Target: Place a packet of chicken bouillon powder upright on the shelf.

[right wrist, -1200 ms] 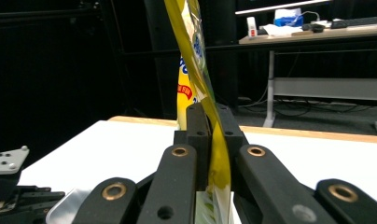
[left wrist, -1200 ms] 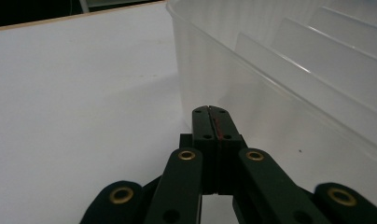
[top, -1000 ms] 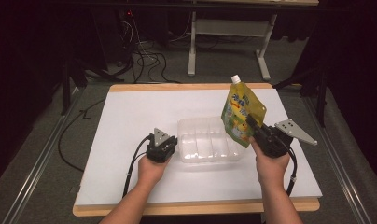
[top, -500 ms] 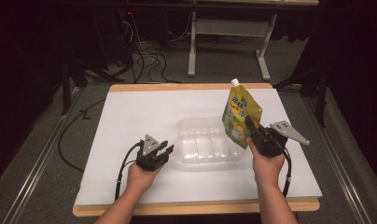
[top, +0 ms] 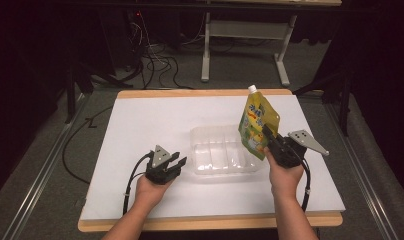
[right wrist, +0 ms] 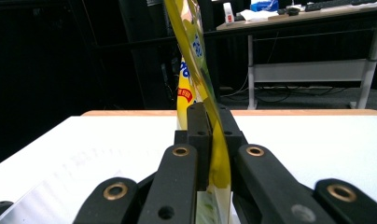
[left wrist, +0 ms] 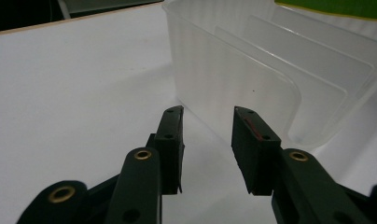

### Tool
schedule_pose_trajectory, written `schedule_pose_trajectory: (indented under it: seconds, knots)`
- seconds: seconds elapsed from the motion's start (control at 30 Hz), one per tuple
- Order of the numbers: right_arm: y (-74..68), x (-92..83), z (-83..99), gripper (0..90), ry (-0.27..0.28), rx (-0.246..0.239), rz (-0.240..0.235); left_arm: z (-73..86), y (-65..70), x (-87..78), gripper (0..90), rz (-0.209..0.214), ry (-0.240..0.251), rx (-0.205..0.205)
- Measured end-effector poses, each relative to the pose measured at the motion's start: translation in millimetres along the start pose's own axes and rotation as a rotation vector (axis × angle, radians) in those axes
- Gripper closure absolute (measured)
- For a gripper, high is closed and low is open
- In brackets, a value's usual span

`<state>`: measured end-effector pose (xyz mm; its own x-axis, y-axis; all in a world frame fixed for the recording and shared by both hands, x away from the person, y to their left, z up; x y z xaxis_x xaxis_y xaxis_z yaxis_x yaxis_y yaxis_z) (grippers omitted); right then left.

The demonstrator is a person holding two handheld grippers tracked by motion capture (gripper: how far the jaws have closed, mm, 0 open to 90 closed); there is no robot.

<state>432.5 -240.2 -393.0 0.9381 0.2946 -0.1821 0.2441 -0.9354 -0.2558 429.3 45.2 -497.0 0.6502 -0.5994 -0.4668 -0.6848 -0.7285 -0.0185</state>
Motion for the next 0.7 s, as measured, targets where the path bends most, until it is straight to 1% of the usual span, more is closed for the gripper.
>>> schedule_pose_trajectory:
  seconds: [0.23, 0.43, 0.57, 0.7]
  knots:
    - [2.9, -0.1, 1.6, 89.9, 0.011, 0.005, 0.008, 0.6, -0.5, -0.9, 64.4, 0.003, -0.002, -0.002]
    - [5.8, 0.4, 3.4, 90.0, 0.026, 0.023, -0.002, 1.2, 0.4, -0.5, 64.5, 0.004, -0.004, 0.0]
    - [7.2, 2.6, 5.8, 90.0, 0.029, 0.026, -0.008, 1.5, 0.4, -0.9, 64.5, 0.008, -0.005, -0.006]
    - [8.4, 5.1, 9.0, 90.0, 0.027, 0.042, -0.014, 1.0, 0.2, -1.2, 64.7, 0.005, 0.0, -0.009]
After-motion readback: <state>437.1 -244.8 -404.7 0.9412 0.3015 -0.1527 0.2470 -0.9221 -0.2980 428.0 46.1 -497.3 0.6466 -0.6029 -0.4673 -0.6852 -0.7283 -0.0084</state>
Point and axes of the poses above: each handheld gripper's, and its own axes: x roughly forward along the jaws, z roughly out of its underside, y roughly to its right, the point moved 9 cm from there along x, roughly forward along the jaws, and after that the axes turned 5 degrees about x, right-handed, at the moved point
